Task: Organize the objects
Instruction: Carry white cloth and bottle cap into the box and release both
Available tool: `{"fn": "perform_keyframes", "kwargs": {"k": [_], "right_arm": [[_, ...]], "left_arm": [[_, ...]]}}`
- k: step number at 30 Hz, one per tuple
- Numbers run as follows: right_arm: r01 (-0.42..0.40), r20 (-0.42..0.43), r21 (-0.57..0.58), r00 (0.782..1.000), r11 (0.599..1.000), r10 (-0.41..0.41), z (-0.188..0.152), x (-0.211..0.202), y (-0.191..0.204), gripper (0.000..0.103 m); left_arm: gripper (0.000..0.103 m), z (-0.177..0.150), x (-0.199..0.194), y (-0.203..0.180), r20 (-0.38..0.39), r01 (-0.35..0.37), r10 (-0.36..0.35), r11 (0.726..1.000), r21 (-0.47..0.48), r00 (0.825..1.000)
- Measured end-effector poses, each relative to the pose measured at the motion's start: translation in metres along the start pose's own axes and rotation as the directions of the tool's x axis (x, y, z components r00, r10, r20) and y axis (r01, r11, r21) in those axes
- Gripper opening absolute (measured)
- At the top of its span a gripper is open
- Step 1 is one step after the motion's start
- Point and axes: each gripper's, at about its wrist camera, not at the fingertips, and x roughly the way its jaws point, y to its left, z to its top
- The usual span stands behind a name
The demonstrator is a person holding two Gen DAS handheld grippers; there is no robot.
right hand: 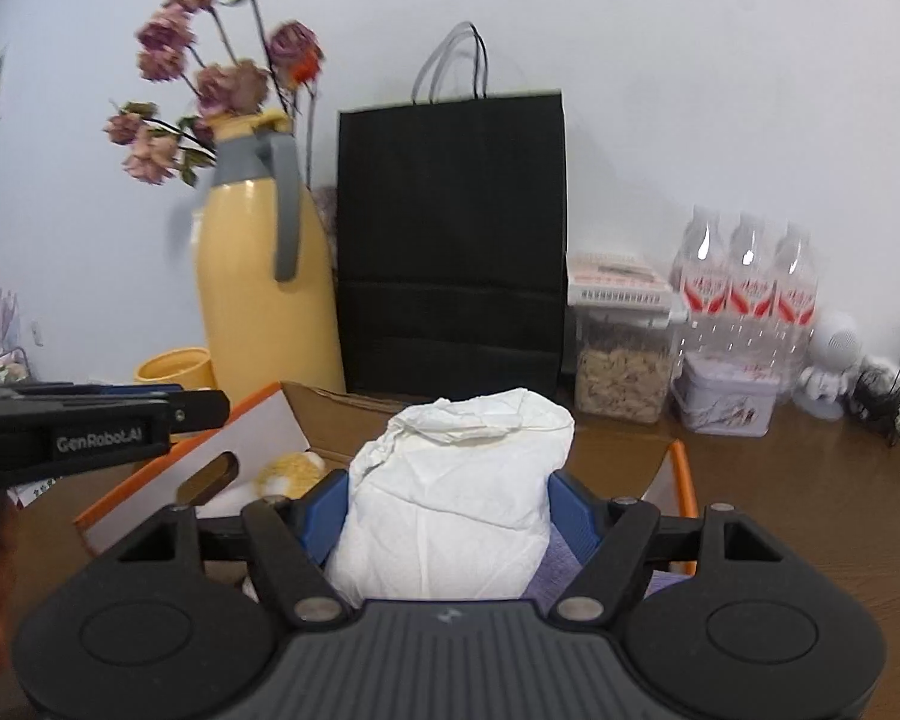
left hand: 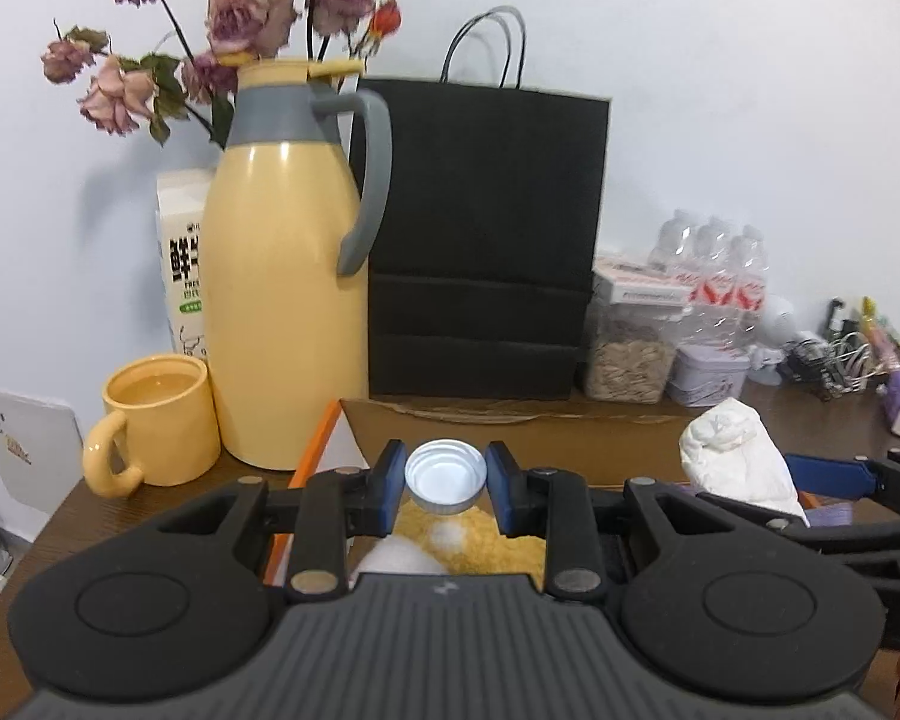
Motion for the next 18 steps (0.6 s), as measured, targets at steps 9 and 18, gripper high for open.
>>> {"fn": "perform_keyframes", "kwargs": {"k": [9,18], "right_arm": [[0.044,-0.026,0.015,0.999,0.999,-0.043,-0.012,0.021,-0.013,0.103],[0.047,-0.017,-0.005,0.999,0.999,-0.047,-0.009,0.012,-0.008,0.103]], "left_arm": [[0.103,-0.007,0.017,0.0,-0.002,-0.051,0.052,0.998,0.041,0.999],[0.103,-0.004,0.006,0.002,0.009,-0.034,0.034,0.999,0.022,0.999]]}}
